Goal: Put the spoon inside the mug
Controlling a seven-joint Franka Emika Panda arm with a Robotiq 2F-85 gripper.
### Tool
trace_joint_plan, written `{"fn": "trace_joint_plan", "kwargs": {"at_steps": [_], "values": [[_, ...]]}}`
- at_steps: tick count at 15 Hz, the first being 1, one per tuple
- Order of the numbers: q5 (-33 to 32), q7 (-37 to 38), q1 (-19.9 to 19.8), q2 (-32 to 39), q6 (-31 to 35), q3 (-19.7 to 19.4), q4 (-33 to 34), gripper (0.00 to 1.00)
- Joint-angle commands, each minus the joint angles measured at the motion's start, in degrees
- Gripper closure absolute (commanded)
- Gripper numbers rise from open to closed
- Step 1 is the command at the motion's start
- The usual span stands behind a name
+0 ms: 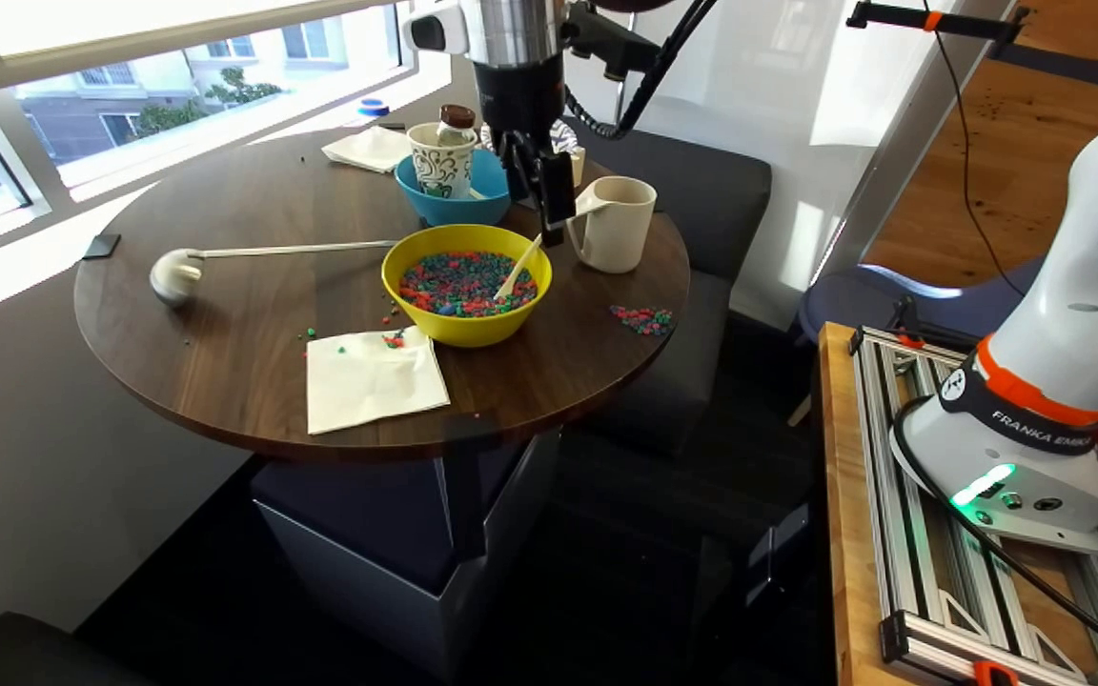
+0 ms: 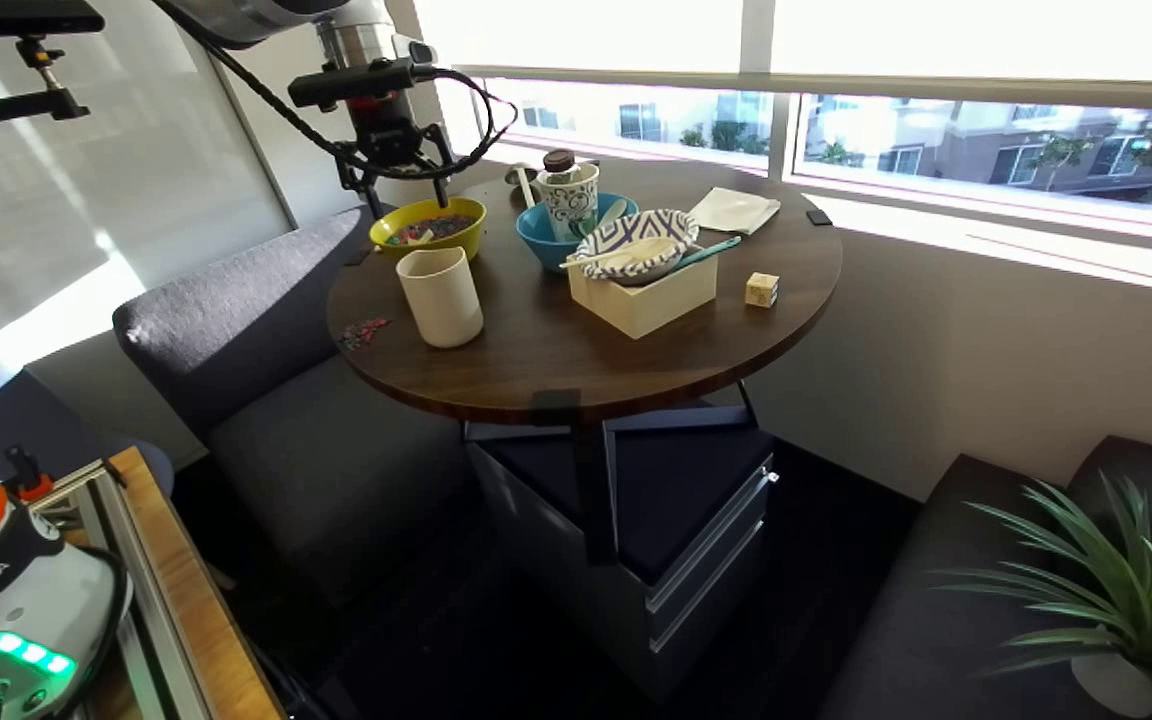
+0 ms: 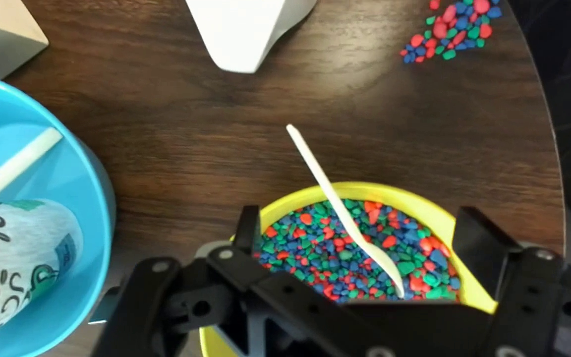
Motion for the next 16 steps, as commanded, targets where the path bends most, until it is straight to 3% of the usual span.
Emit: {"fn": "trace_joint_plan", "kwargs": {"at_steps": [1,6,7,8,11,16], "values": [[-5.15,-0.06,-0.43,1.11,-1.26,-0.84,-0.09,0.00],[-7.18,-0.78,-0.48,3.44,-2.98,-0.84,0.80,0.00],[-7.09,-1.13,-0.45,3.69,-3.06,-0.70,0.91,0.06],[-6.99,-1.51,-0.42,3.87,-3.07,-0.61,0.95,0.27],[-6.81,-2.30,-0.42,4.14,-2.84,-0.38,1.06,0.38],[-6.37,-2.80,-0.51,4.38,-3.28,-0.39,1.49,0.78]]}}
